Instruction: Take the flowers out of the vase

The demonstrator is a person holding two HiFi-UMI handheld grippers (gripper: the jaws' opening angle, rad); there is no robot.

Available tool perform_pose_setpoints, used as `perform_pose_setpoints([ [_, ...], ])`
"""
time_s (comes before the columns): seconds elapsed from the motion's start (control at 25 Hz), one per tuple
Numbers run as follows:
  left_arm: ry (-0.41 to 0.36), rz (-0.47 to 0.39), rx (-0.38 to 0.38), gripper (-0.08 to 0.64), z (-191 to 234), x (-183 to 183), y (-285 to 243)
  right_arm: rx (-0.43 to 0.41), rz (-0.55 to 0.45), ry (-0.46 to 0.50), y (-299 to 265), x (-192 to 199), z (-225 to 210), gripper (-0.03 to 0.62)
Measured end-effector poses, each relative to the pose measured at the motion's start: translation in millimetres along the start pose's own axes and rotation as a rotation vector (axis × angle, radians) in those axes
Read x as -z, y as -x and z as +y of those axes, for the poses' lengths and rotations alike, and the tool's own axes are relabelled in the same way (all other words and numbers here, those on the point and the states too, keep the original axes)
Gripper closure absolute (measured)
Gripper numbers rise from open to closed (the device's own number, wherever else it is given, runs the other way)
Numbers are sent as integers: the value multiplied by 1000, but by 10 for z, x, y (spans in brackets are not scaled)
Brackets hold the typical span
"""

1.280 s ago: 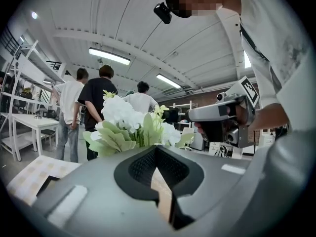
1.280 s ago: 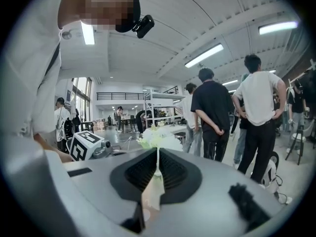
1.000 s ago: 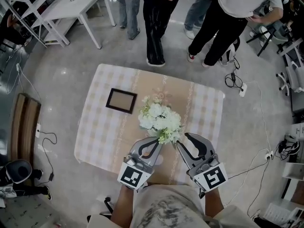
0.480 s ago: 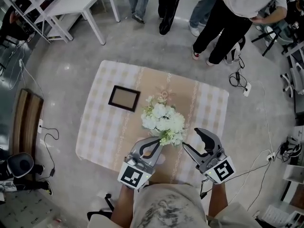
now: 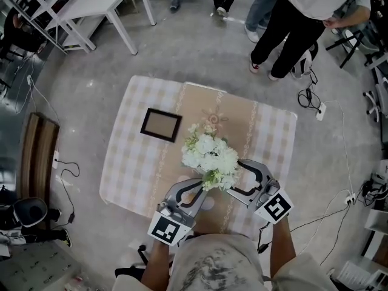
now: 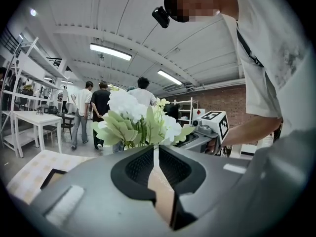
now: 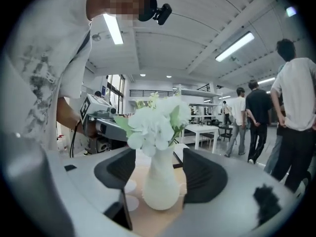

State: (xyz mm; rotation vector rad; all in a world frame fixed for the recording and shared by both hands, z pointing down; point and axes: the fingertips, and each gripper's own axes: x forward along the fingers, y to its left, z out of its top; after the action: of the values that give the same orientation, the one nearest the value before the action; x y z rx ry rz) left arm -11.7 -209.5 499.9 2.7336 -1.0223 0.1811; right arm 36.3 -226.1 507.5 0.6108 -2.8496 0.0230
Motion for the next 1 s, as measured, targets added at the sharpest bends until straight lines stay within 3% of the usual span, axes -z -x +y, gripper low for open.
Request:
perform_pose_setpoints([
  [0.28,35,18,-21,391,122,16,116,-53,-44,-14,-94,-80,10,304],
  [0.56,13,-8,89,333,154,-121,-88,-104,-125,-39,-88,-222,41,304],
  [0.72,-13,-22,136,349,86,-167,-172,-127,-138,-41,-80,-274,85,304],
  [0.84,-31,-22,132,413,71,-165,-204,-132,-145,-46,-78,-312,107,309],
  [1.0,-123,-40,140,506,30,-205,-239,-111,-154,-53,-50,-341,89,470],
])
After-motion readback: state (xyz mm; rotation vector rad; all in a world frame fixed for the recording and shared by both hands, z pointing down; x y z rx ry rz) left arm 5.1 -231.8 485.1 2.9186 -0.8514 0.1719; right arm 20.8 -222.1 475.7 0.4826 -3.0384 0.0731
